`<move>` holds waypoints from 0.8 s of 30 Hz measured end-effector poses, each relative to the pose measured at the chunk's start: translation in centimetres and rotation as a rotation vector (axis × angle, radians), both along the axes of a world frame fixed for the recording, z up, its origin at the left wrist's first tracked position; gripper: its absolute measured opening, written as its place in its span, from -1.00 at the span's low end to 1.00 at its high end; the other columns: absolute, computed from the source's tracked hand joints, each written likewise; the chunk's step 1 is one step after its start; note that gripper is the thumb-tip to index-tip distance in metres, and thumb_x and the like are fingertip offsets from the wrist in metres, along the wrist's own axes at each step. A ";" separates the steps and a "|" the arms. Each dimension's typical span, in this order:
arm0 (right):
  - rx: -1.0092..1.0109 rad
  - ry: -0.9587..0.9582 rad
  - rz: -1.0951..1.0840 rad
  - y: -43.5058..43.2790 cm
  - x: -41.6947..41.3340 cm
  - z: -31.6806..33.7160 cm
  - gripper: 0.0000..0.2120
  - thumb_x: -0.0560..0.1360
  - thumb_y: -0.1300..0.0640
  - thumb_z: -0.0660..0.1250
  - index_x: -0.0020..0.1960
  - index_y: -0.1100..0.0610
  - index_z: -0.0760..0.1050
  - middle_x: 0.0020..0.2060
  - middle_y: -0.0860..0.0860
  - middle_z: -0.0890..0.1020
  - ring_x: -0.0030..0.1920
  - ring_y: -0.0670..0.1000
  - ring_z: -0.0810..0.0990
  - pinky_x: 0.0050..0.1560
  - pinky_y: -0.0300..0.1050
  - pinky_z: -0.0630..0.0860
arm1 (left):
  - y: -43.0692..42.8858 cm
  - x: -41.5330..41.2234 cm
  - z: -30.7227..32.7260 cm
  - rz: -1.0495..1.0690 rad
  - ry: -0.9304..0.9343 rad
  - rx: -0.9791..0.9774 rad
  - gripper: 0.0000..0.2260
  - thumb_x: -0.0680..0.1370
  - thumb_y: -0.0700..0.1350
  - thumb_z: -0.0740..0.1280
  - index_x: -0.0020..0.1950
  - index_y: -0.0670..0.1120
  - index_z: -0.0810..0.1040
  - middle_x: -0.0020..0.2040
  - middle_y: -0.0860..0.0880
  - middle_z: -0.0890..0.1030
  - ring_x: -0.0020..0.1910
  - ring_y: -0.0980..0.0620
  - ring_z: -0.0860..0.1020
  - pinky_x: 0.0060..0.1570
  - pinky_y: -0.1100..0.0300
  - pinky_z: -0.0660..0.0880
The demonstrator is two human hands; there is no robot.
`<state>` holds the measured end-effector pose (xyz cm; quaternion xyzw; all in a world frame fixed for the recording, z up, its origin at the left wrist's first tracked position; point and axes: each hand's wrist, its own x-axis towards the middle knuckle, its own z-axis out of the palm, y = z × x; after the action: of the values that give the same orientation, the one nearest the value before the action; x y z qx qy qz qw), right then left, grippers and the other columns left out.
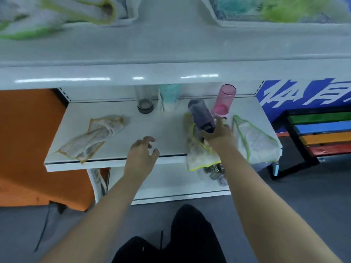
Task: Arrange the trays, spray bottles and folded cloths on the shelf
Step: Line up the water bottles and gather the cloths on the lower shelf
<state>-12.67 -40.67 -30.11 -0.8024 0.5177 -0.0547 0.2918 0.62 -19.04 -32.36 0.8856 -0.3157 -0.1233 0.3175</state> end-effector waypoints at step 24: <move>-0.663 -0.594 0.011 0.9 -0.3 -13.0 -0.14 0.36 -0.01 0.49 0.55 -0.02 0.15 0.23 0.08 0.43 0.17 -0.11 0.34 0.03 -0.46 0.16 | -8.7 2.1 -11.5 -0.319 -0.357 -0.282 -0.68 0.56 0.10 0.25 0.27 0.06 0.56 0.13 0.08 0.54 0.19 0.06 0.37 0.19 0.25 0.27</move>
<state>-12.99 -39.76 -43.13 -0.8049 0.3618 -0.4441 0.1552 2.75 -27.72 -43.89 0.7797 -0.5159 0.0313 0.3535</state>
